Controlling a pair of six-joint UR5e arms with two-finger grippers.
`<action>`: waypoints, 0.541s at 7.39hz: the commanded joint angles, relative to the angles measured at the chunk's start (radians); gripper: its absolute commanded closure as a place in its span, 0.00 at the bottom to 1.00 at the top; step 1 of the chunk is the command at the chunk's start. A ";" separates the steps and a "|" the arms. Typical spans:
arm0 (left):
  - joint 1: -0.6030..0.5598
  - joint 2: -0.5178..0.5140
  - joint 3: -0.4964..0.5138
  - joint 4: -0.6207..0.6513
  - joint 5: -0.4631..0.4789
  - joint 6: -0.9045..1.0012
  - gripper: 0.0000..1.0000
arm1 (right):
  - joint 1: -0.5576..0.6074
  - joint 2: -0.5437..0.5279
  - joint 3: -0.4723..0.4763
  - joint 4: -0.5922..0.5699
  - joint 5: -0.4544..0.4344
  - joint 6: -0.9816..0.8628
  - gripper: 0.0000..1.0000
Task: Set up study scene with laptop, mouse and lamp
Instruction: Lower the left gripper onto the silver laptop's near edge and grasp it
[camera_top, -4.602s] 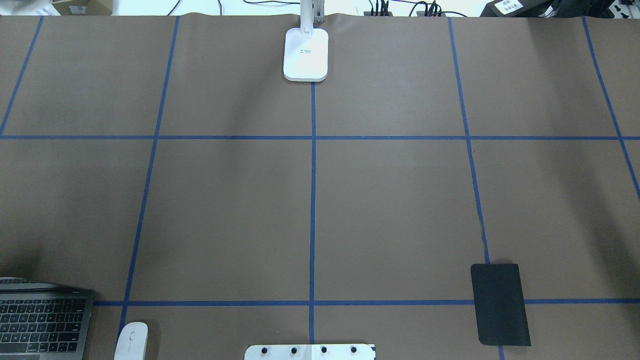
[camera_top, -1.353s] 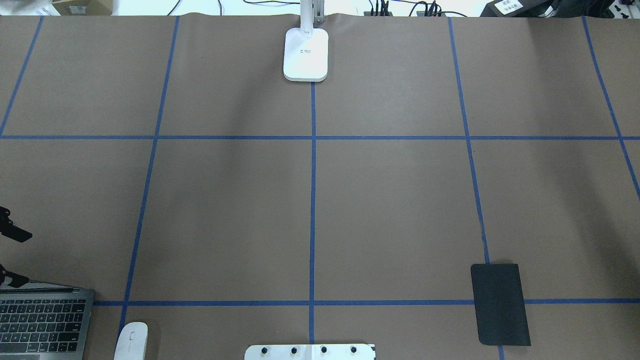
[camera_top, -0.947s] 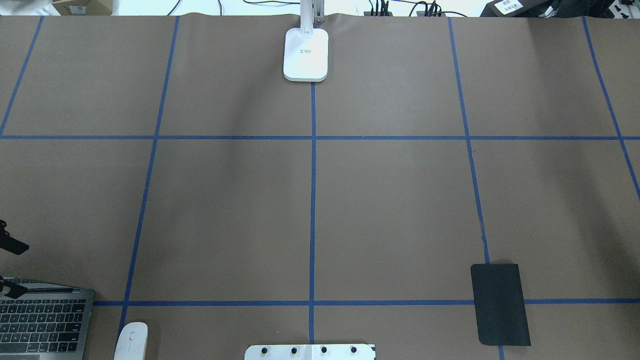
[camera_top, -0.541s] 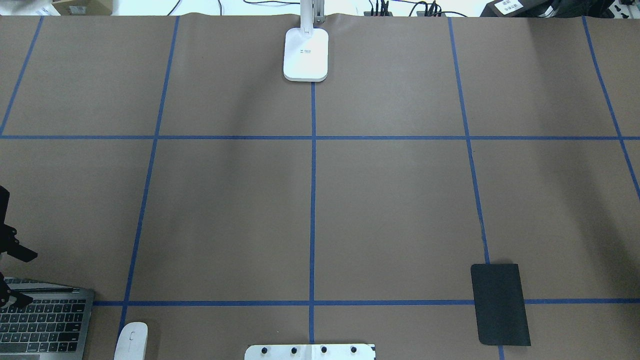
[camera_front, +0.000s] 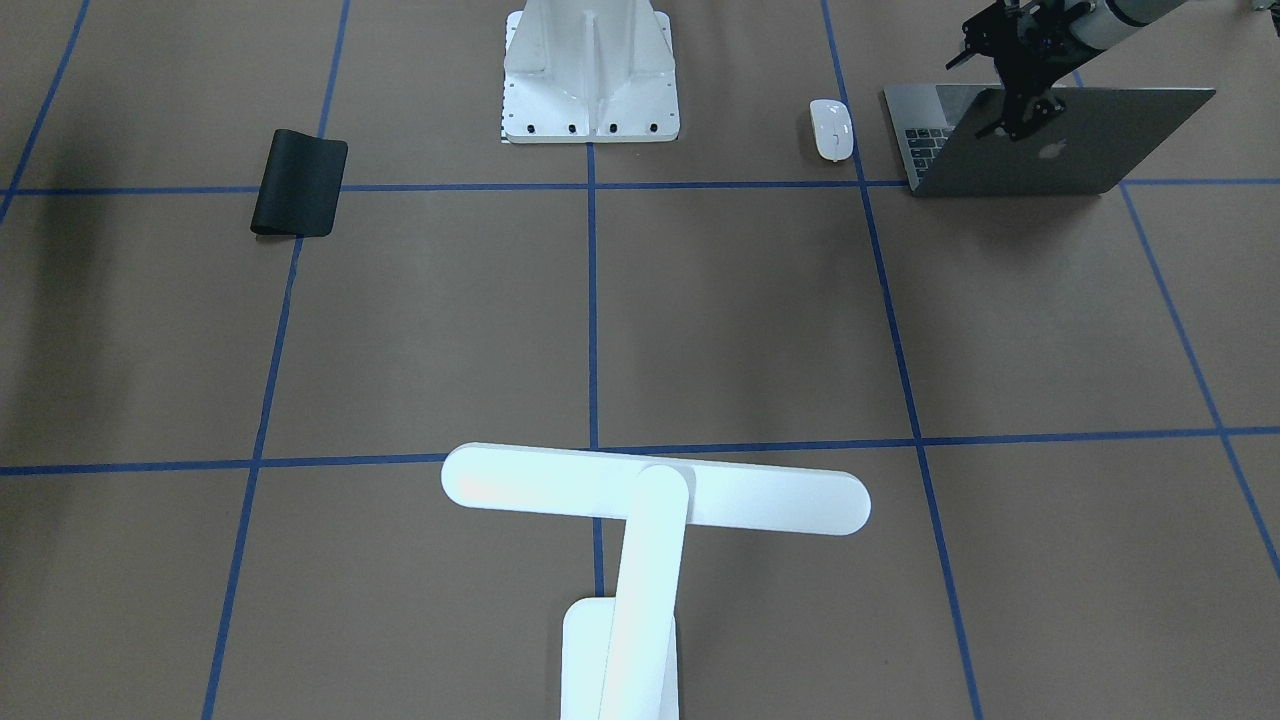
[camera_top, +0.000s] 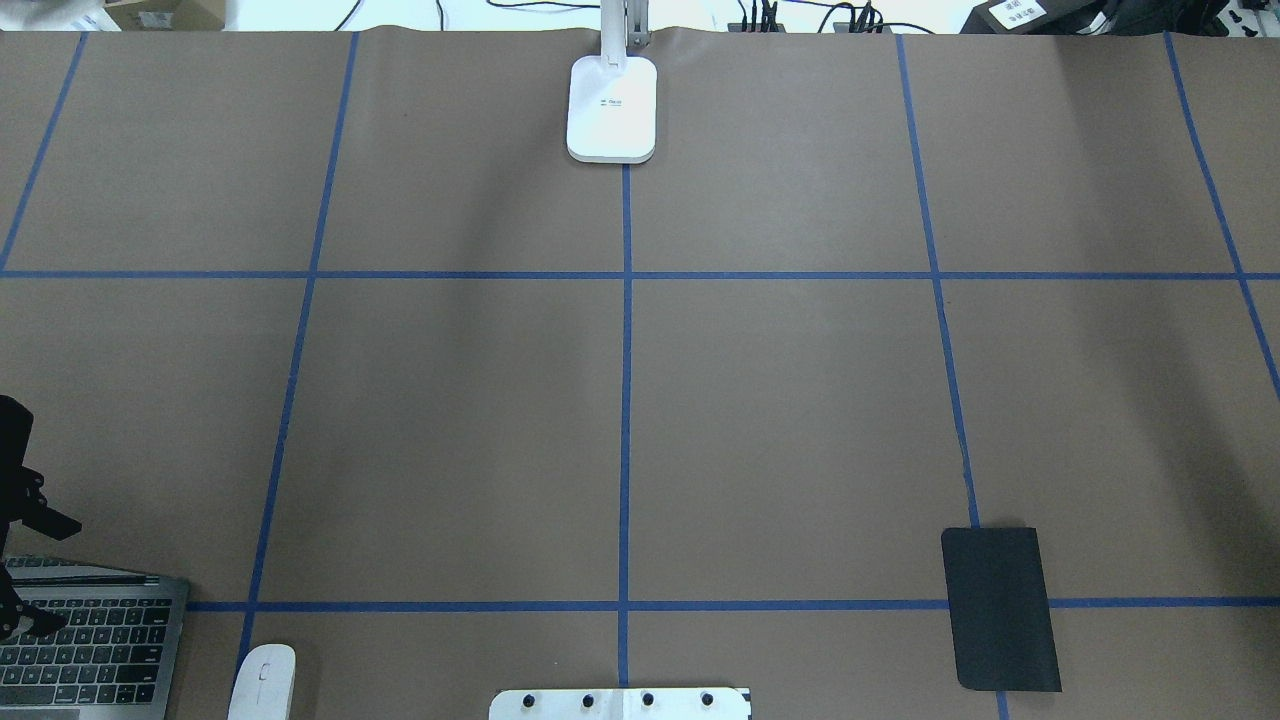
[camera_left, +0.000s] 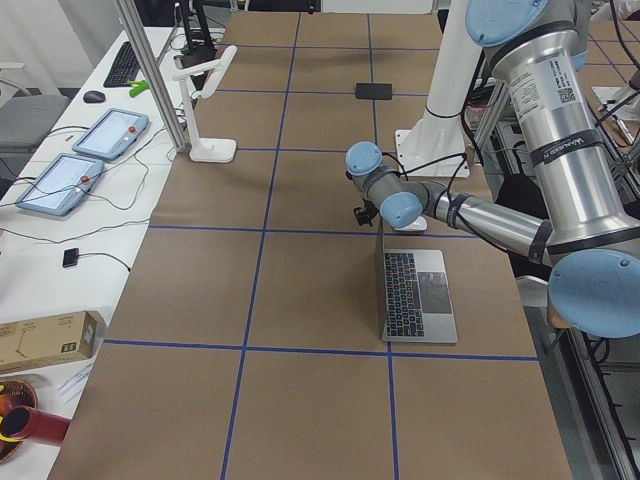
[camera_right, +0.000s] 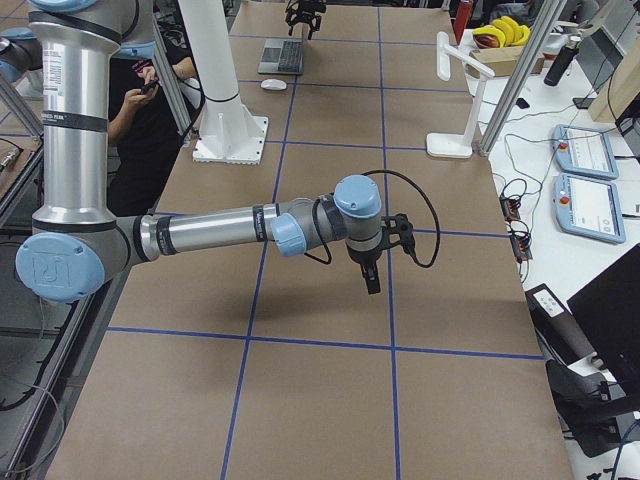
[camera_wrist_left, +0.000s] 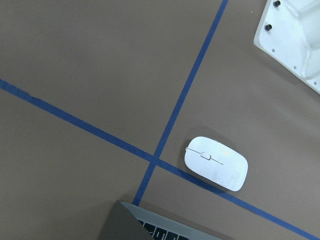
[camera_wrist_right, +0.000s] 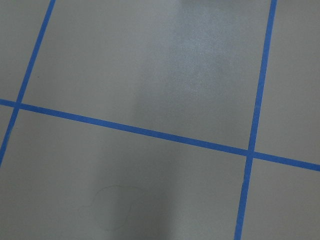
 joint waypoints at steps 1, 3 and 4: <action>-0.003 0.040 -0.005 0.000 0.000 0.054 0.11 | 0.000 0.000 0.000 0.000 0.001 0.001 0.00; -0.010 0.040 -0.009 -0.009 0.000 0.060 0.24 | 0.000 0.000 0.000 0.002 0.002 0.001 0.00; -0.013 0.041 -0.009 -0.037 0.002 0.061 0.28 | 0.001 0.000 0.000 0.000 0.002 0.001 0.00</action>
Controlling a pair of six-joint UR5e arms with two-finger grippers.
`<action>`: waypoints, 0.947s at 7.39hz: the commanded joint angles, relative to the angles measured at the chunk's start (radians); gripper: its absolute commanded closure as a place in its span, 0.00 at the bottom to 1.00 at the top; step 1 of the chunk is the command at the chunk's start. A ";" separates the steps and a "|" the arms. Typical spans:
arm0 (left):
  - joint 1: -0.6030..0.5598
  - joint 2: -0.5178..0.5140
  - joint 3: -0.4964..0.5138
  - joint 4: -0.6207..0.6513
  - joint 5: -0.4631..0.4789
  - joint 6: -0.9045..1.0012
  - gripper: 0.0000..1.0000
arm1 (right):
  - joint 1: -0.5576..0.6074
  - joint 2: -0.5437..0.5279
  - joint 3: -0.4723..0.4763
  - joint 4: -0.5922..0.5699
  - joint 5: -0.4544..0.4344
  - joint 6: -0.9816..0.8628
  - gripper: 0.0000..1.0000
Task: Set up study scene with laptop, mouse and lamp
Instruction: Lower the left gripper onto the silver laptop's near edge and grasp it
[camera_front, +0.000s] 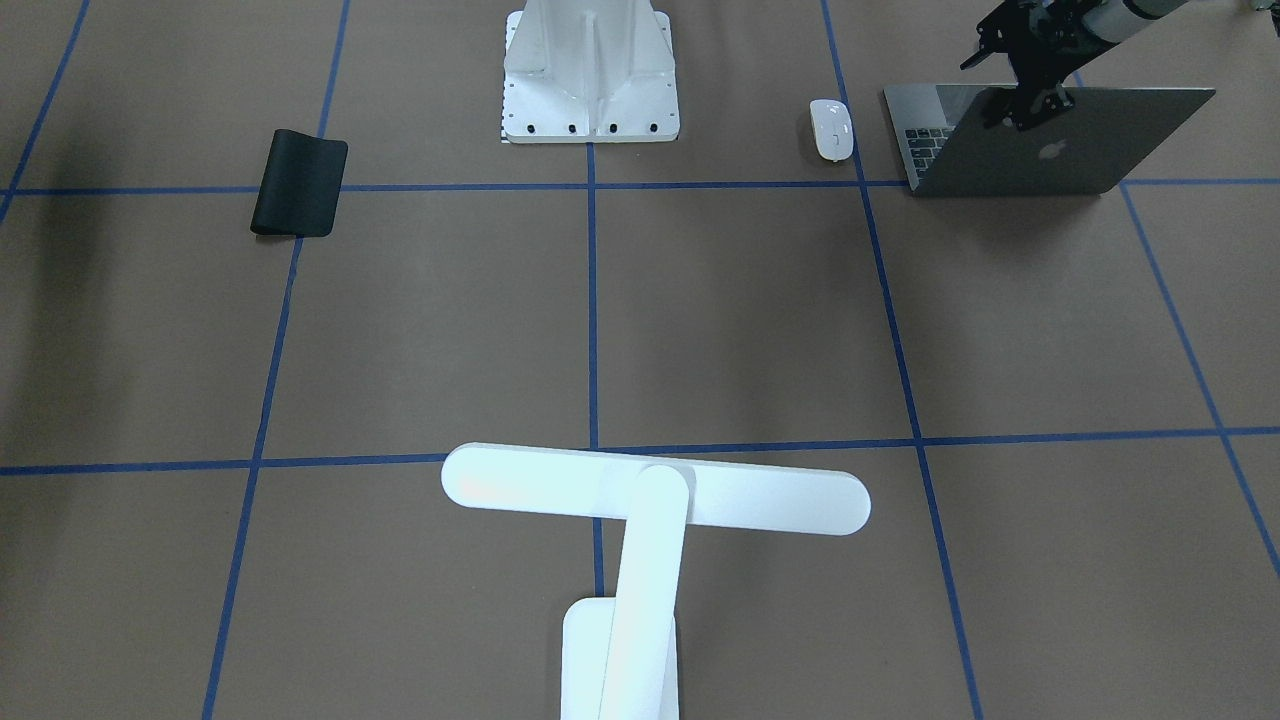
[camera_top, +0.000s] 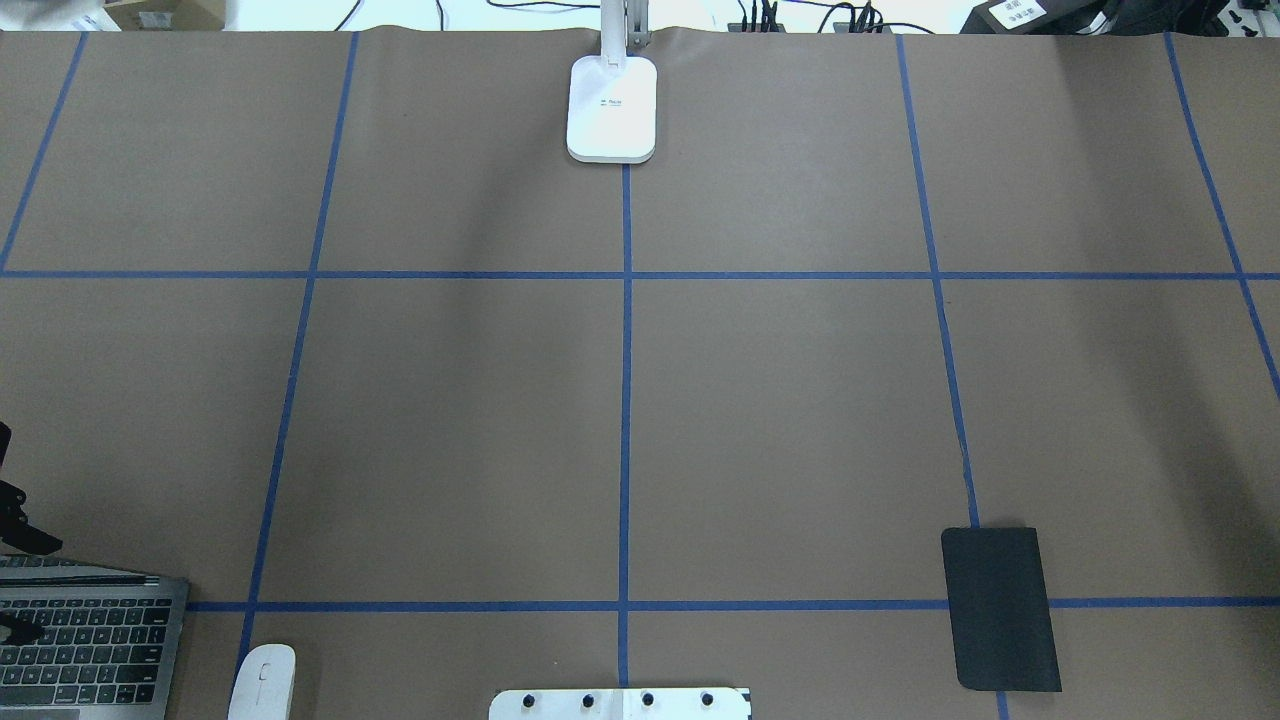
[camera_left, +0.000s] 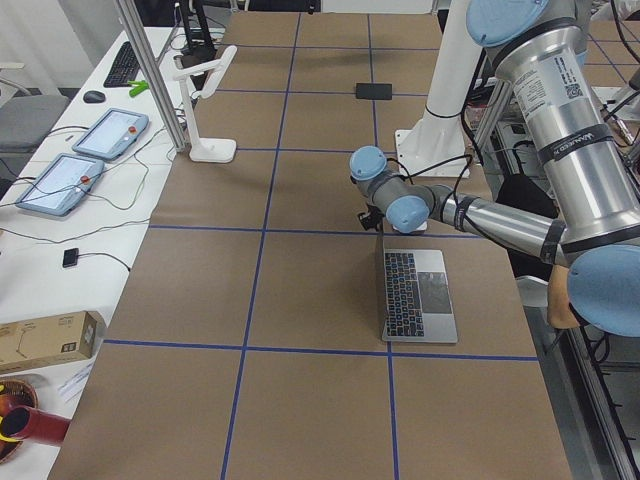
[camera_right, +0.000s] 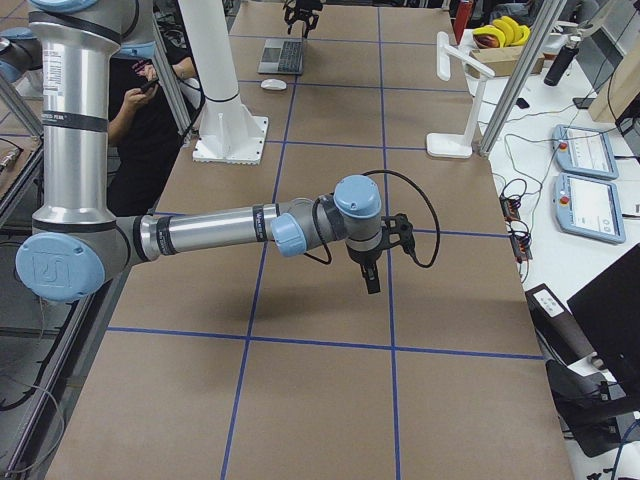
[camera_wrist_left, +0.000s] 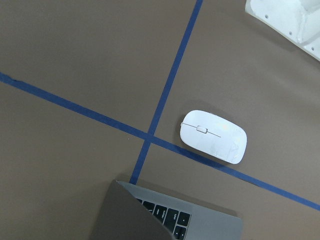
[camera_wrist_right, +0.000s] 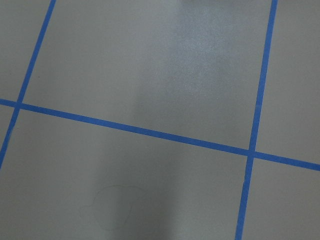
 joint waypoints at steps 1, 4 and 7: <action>-0.006 0.005 0.002 -0.036 0.010 0.064 0.30 | 0.000 0.000 0.000 -0.001 0.000 0.000 0.00; -0.020 0.014 0.002 -0.035 0.035 0.161 0.31 | 0.000 0.000 -0.011 -0.001 0.000 0.000 0.00; -0.020 0.033 0.002 -0.035 0.035 0.223 0.44 | -0.002 0.000 -0.017 0.001 0.000 0.000 0.00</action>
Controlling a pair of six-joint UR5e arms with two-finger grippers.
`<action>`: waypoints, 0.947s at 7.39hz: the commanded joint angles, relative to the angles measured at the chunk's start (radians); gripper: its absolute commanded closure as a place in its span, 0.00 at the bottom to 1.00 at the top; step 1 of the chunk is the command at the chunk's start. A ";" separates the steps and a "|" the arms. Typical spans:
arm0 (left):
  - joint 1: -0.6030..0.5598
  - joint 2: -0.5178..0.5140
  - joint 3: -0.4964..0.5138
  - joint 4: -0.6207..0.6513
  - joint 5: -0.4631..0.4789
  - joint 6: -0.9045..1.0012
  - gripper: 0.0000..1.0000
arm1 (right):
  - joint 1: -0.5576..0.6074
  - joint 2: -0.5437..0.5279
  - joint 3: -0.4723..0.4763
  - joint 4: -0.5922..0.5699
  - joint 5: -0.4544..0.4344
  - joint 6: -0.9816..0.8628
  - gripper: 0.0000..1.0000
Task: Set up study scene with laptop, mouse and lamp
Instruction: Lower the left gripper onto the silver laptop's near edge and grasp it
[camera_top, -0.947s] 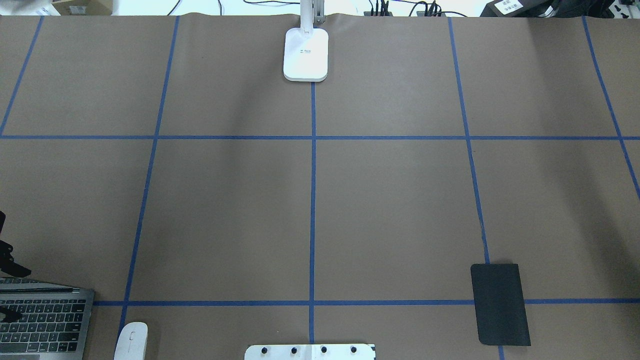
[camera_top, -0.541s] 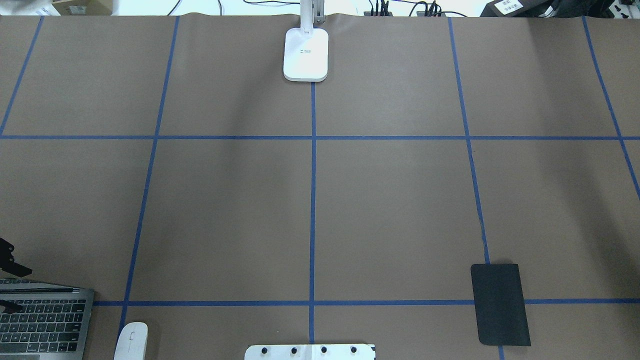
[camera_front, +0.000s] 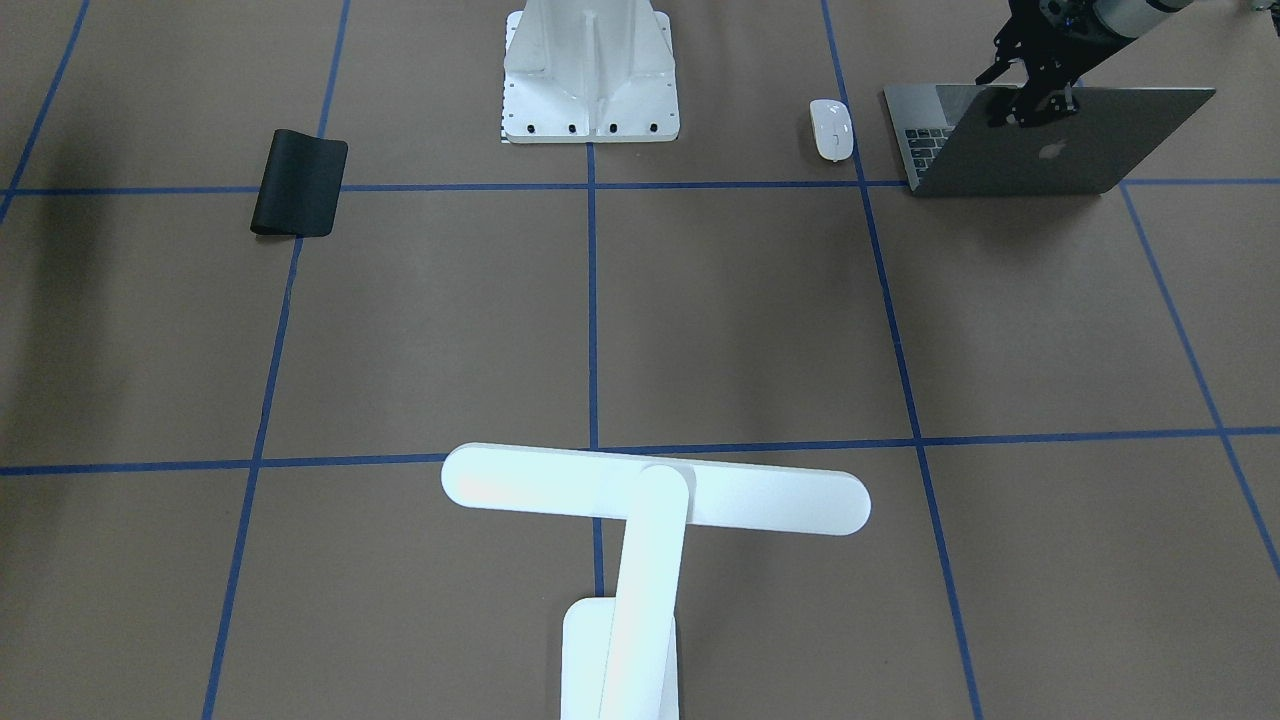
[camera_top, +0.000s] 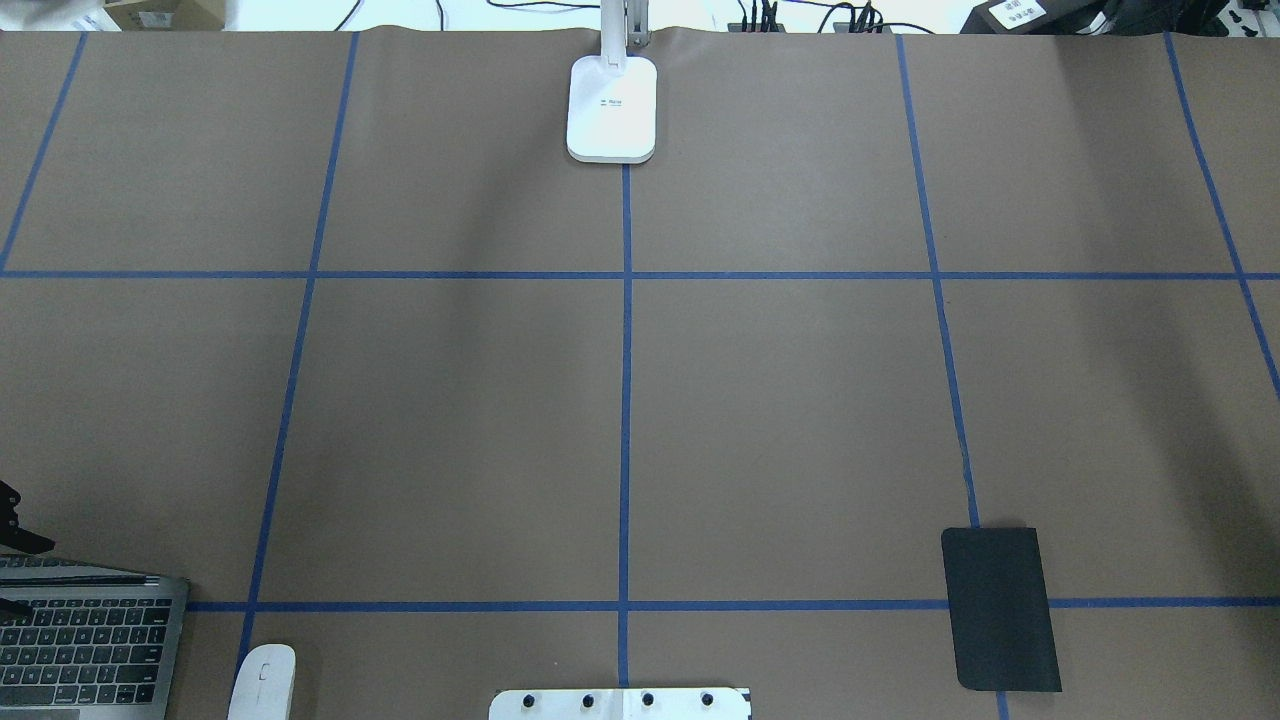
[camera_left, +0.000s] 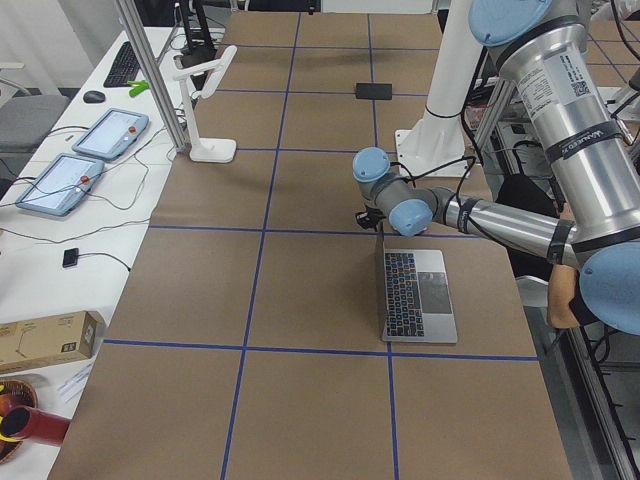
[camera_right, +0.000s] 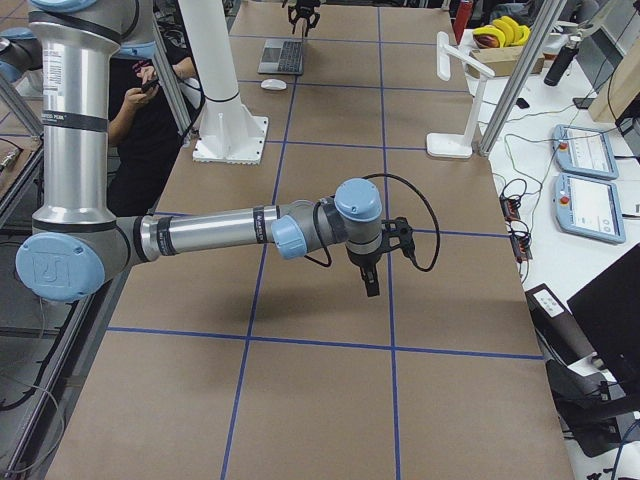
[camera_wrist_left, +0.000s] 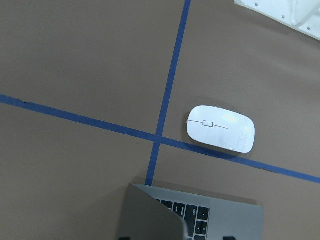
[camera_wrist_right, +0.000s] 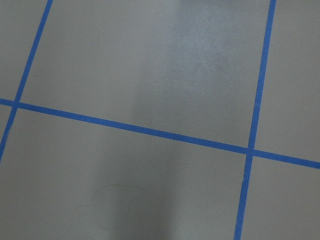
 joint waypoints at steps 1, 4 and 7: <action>-0.001 0.009 -0.002 -0.001 0.000 0.026 0.51 | -0.001 0.000 -0.008 0.000 -0.002 -0.002 0.00; -0.013 0.004 -0.002 -0.003 0.000 0.038 0.76 | -0.003 0.000 -0.016 0.000 -0.002 -0.002 0.00; -0.070 0.004 0.001 -0.007 0.000 0.080 0.91 | -0.003 0.000 -0.023 0.000 0.000 0.001 0.00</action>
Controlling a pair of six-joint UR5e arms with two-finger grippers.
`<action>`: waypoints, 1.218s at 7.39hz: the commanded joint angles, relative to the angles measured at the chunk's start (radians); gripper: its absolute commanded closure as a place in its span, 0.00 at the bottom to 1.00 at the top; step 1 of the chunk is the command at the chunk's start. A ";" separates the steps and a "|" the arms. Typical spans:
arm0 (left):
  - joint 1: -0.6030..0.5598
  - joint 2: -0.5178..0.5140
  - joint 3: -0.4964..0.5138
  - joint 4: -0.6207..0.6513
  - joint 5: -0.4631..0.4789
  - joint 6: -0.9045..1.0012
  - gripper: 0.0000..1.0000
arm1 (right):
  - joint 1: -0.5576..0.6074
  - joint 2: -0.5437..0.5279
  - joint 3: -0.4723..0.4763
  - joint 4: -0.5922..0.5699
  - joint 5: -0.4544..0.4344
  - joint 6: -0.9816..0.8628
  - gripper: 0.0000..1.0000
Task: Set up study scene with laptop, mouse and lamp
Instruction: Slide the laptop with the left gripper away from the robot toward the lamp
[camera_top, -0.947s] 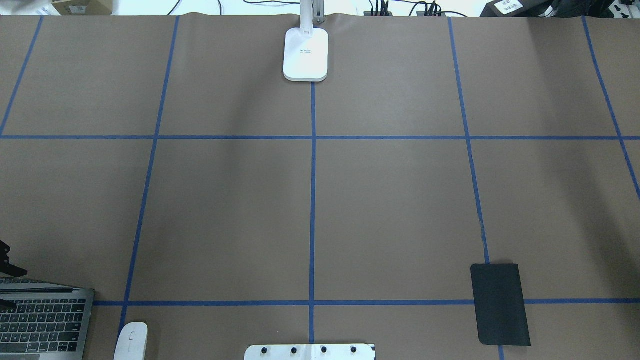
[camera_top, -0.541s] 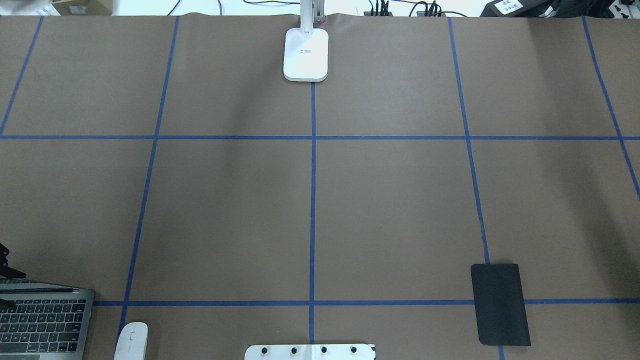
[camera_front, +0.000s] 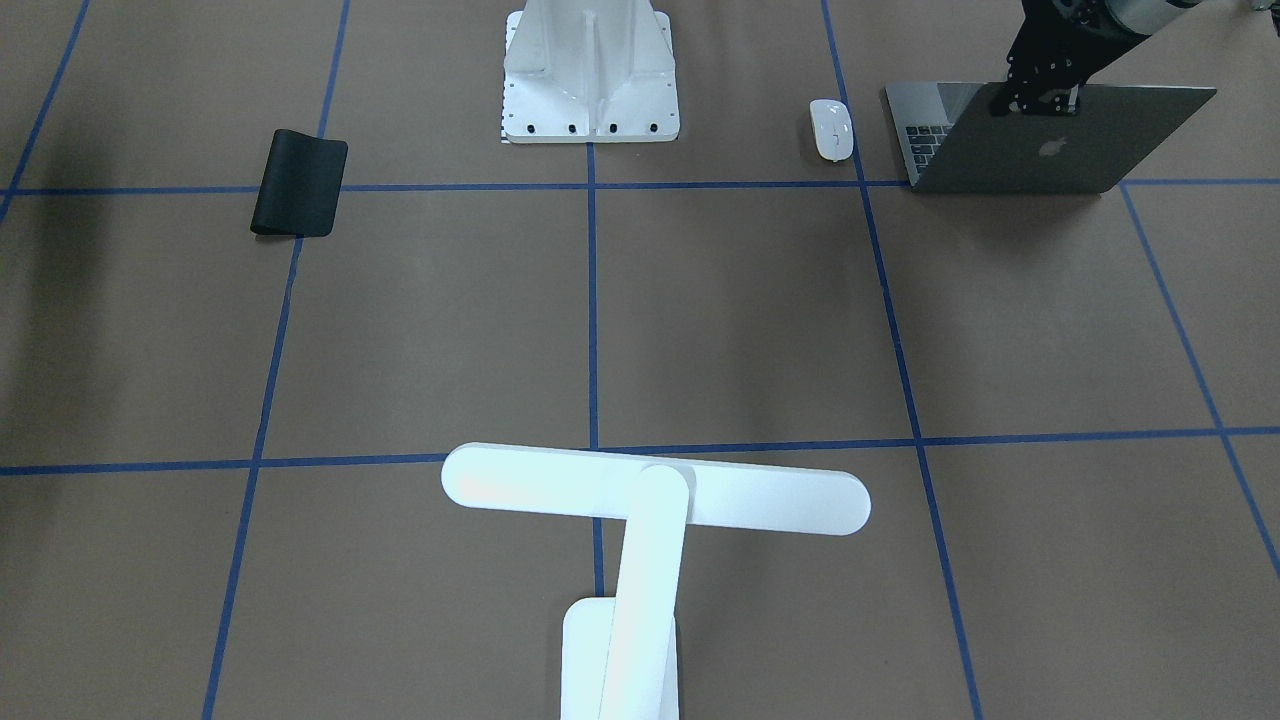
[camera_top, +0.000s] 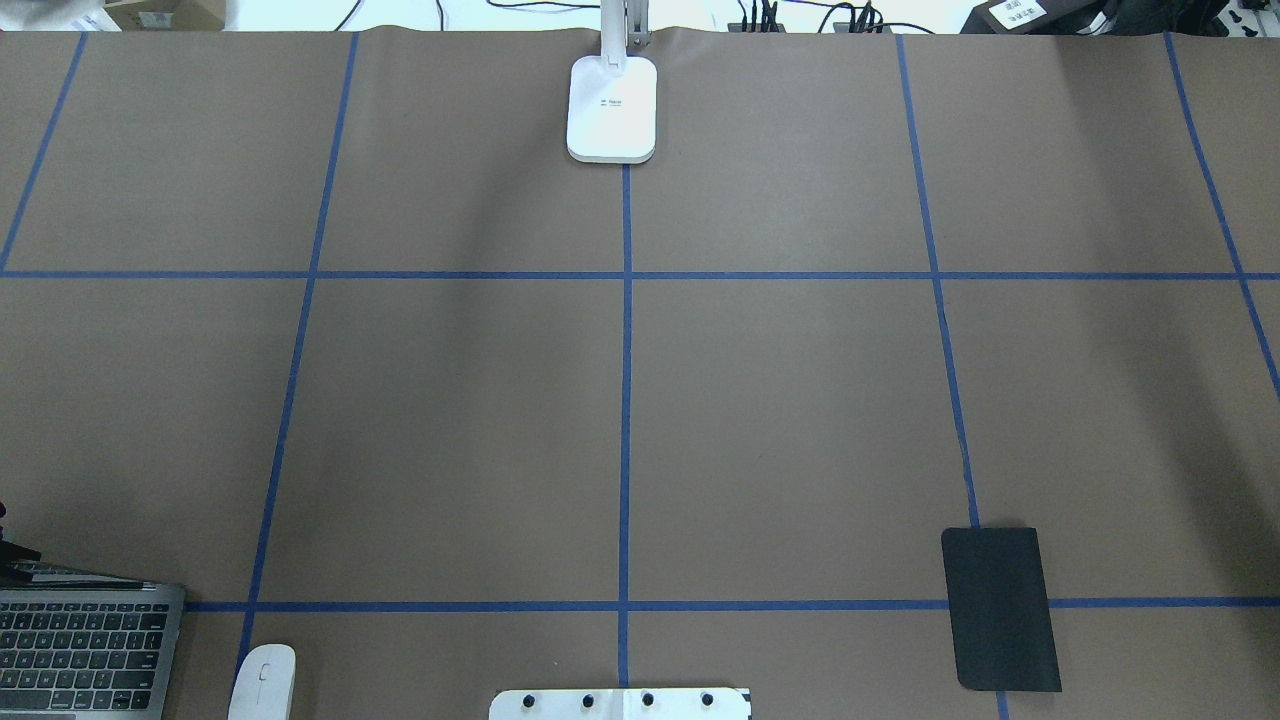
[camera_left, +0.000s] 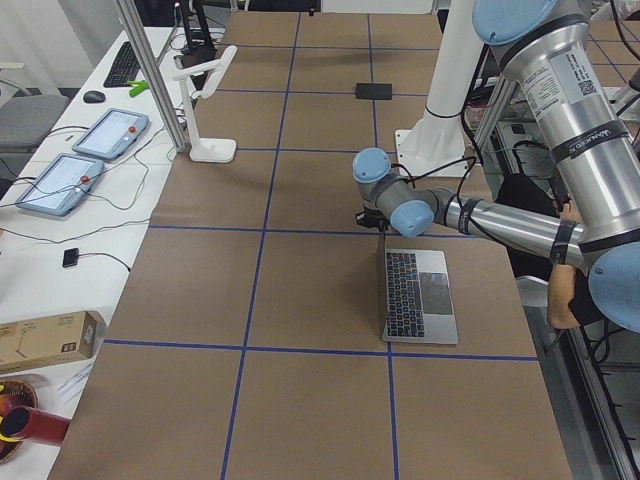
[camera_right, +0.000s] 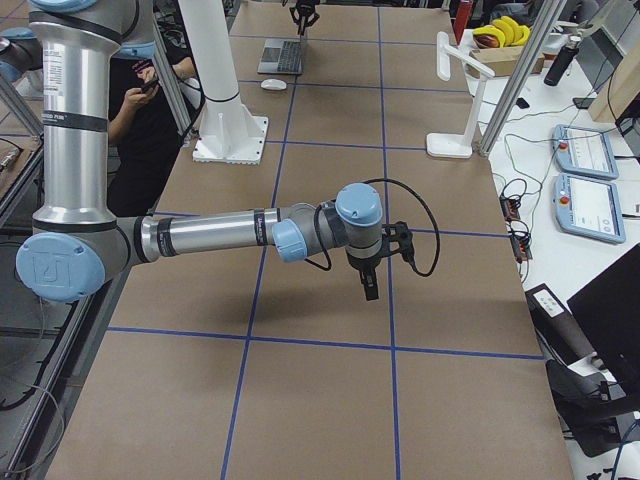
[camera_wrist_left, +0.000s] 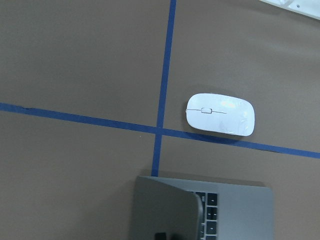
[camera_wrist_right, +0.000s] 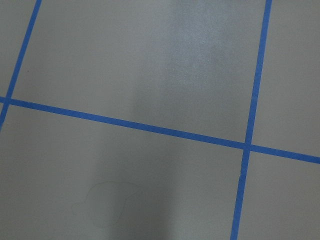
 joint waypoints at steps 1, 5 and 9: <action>-0.046 -0.003 -0.001 -0.003 0.000 0.033 1.00 | 0.000 0.000 -0.003 -0.002 -0.001 0.000 0.00; -0.110 -0.009 0.001 -0.004 0.000 0.067 1.00 | 0.000 0.002 -0.026 -0.002 0.001 0.002 0.00; -0.155 -0.067 -0.042 -0.001 0.000 0.067 1.00 | 0.000 0.002 -0.026 0.002 -0.001 -0.001 0.00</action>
